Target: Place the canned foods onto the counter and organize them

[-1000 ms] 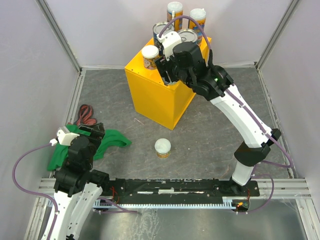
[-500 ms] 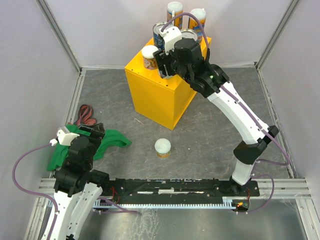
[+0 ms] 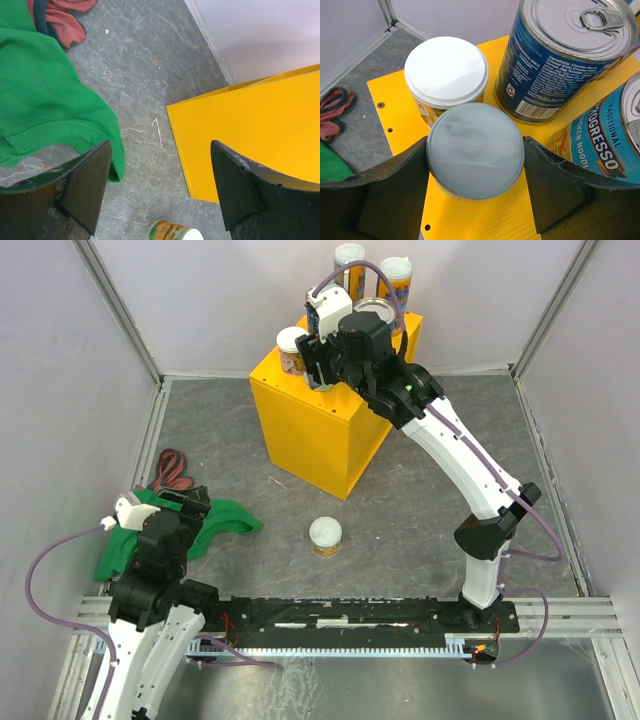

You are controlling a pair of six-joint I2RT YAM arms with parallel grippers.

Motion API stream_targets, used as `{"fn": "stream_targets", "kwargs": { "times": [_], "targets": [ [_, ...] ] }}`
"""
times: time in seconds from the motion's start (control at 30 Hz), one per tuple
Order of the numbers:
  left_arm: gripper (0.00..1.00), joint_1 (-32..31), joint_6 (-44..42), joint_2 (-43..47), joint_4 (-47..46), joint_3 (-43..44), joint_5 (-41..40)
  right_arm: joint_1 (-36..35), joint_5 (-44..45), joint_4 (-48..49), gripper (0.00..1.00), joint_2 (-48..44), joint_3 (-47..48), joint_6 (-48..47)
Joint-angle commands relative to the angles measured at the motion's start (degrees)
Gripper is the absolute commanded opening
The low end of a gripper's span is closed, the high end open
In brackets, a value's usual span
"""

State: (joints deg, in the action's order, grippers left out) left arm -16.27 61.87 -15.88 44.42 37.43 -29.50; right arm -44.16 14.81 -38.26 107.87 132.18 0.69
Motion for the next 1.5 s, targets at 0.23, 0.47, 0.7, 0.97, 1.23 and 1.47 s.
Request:
{"fn": "stream_targets", "kwargs": {
  "times": [0.23, 0.47, 0.7, 0.97, 1.23, 1.47],
  "targets": [
    [0.86, -0.16, -0.30, -1.29, -2.14, 0.64, -1.01, -0.05, 1.97, -2.27, 0.58, 0.94, -3.19, -2.36],
    [0.86, -0.17, -0.11, -1.59, -2.81, 0.02, -0.62, -0.05, 3.96, -0.79, 0.61, -1.60, -8.01, -4.38],
    [0.86, -0.16, -0.07, -1.23, -2.51, -0.33, -0.38, -0.05, 3.51, -0.05, 0.78, -3.05, -10.10, -4.29],
    [0.86, -0.16, 0.01, -0.58, -1.96, -0.16, -0.72, -0.05, 1.04, 0.55, 0.95, -3.79, -9.25, -3.78],
    [0.86, -0.17, 0.34, 0.06, -1.54, -0.34, -0.73, -0.05, 0.14, 1.55, 0.97, -6.33, -9.42, -2.86],
    [0.86, -0.19, 0.48, -0.03, -1.66, -0.51, -0.51, -0.29, -1.36, 3.57, 0.99, -11.14, -12.84, -1.63]
  ]
}}
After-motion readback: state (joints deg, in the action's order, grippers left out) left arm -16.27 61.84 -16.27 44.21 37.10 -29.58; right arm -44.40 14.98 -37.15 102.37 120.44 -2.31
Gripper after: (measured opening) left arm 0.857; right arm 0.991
